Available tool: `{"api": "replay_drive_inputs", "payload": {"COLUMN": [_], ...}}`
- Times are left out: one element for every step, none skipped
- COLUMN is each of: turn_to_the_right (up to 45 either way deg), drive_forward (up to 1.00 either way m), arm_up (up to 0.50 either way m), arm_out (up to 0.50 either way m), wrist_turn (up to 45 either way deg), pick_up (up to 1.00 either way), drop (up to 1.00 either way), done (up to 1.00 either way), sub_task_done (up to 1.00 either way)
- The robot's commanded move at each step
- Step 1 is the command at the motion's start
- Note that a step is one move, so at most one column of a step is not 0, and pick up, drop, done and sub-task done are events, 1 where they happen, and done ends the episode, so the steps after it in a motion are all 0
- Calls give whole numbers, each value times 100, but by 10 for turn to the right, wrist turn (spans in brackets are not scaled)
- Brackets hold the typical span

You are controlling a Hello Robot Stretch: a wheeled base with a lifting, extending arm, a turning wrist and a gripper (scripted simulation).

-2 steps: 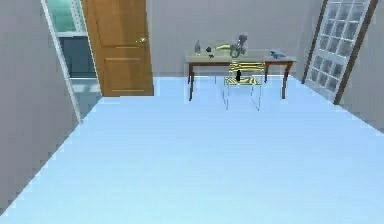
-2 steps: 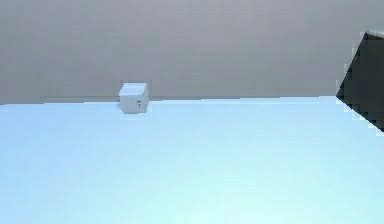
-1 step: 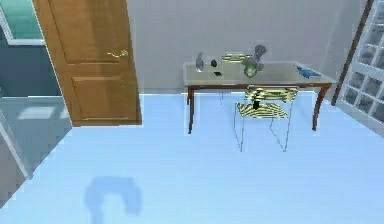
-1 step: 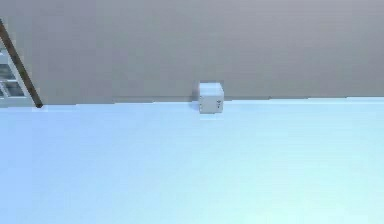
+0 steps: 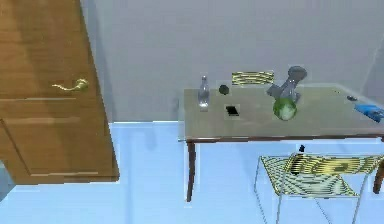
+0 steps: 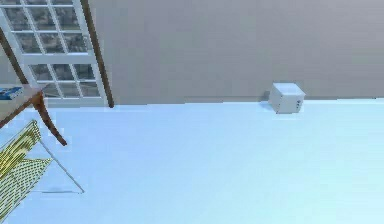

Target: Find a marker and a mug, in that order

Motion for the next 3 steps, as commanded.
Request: {"api": "replay_drive_inputs", "payload": {"turn_to_the_right": [0,300,0], "drive_forward": [45,0,0], "arm_up": [0,0,0], "arm_out": [0,0,0], "wrist_turn": [0,0,0], "pick_up": [0,0,0], "drop": [0,0,0], "done": [0,0,0], "sub_task_done": [0,0,100]}}
